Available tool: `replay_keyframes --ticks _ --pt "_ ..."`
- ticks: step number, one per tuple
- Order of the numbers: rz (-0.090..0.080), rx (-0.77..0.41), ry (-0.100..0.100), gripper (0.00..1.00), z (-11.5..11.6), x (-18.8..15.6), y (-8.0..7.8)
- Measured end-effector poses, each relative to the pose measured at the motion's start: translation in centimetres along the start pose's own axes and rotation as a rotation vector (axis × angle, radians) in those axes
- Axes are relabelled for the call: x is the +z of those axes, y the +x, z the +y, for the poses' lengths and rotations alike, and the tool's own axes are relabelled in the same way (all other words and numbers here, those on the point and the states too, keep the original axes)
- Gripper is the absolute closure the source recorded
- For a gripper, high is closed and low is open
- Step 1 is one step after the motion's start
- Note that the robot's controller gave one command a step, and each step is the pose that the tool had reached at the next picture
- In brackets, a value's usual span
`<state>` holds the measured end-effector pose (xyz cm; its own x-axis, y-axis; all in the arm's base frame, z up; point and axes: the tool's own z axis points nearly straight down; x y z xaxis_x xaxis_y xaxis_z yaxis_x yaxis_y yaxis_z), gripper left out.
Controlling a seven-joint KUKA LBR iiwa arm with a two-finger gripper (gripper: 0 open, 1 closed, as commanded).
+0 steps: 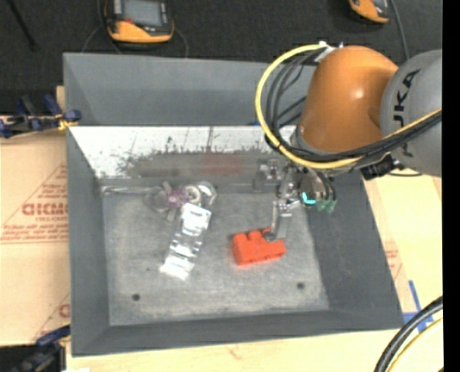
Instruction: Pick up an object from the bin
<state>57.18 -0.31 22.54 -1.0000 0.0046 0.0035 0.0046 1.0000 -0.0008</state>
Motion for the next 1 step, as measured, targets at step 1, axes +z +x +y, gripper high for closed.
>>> replay_keyframes --ticks 1 --pt "-0.001 -0.062 0.001 0.00 -5.49 15.92 2.34"
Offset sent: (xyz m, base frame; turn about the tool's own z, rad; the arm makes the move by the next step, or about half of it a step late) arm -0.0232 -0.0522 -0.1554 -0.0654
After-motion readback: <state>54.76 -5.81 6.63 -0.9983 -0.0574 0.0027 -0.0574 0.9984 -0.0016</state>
